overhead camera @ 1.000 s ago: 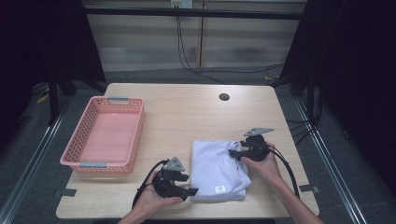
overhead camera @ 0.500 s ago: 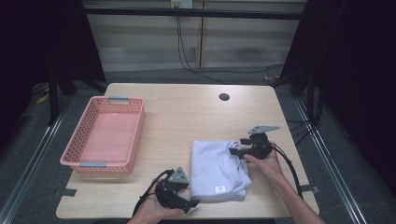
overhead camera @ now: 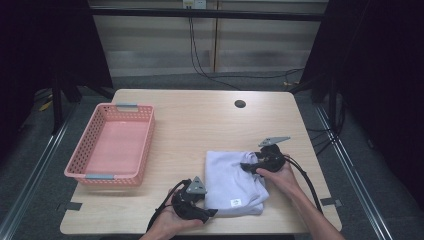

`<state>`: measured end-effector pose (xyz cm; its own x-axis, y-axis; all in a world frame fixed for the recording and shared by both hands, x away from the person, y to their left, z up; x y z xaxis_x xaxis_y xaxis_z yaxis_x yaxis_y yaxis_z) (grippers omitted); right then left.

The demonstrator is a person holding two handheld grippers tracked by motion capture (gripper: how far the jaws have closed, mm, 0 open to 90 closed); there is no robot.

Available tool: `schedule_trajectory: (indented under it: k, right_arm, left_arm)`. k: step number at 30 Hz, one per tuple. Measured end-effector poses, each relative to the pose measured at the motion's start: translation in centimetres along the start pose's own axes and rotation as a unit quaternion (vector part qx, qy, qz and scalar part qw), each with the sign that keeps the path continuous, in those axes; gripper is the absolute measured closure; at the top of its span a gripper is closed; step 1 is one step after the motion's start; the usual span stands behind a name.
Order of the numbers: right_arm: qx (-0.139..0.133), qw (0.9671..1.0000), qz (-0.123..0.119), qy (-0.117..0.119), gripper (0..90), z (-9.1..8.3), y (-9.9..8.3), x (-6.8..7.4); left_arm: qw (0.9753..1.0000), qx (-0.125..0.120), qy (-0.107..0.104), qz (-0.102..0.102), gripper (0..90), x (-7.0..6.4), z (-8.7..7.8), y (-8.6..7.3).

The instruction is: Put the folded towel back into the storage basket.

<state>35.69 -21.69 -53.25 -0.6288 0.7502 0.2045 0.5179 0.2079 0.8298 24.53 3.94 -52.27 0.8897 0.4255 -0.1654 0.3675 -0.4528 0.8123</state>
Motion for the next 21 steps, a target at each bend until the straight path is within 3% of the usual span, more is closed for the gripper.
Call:
schedule_trajectory:
  k: [1,2,4,7,8,13,14,16,21]
  right_arm:
    - [0.003,1.0,-0.005,0.0,23.8,0.0,0.0,0.1]
    - [0.004,0.9999,-0.009,0.002,25.4,0.0,0.0,0.1]
    - [0.01,0.9998,-0.011,0.013,38.2,-0.1,0.0,0.4]
    - [0.004,0.9998,-0.004,0.021,45.7,-0.1,0.0,0.7]
    - [-0.004,0.9996,0.011,0.026,49.4,0.0,-0.1,0.8]
    - [-0.006,0.999,0.012,0.043,62.3,0.6,0.1,1.6]
    - [-0.007,0.9988,0.016,0.045,63.7,0.7,0.1,1.5]
    - [-0.006,0.9986,0.02,0.047,66.3,0.6,0.2,1.5]
    - [-0.013,0.999,0.017,0.04,68.3,0.3,1.2,1.5]
  left_arm:
    - [1.0,0.002,0.005,0.005,41.2,0.1,0.0,0.0]
    - [1.0,-0.002,0.002,-0.006,44.9,0.1,0.0,0.1]
    - [0.9999,0.004,0.004,-0.01,55.2,0.4,0.0,0.2]
    - [0.9998,0.01,-0.019,-0.006,66.7,0.6,-0.1,0.2]
    - [0.9995,0.004,-0.028,-0.011,68.5,0.7,0.0,0.2]
    - [0.9991,0.0,-0.038,-0.017,71.8,0.9,-0.4,0.4]
    - [0.9991,0.003,-0.04,-0.013,72.1,1.0,-0.6,0.5]
    - [0.9987,-0.01,-0.042,-0.027,72.5,1.1,-0.9,0.8]
    - [0.998,-0.03,-0.042,-0.035,73.0,1.6,-1.7,1.5]
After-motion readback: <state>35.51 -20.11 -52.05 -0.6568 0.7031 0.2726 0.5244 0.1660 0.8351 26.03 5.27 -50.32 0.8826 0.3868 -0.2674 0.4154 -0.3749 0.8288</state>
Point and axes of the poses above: each handheld gripper's, and its own axes: z roughly forward along the jaws, y roughly out of its top, x roughly to its left, the point moved 4 cm from there along z, roughly forward along the jaws, and after that the axes turned 13 degrees about -x, right-handed, at the moved point
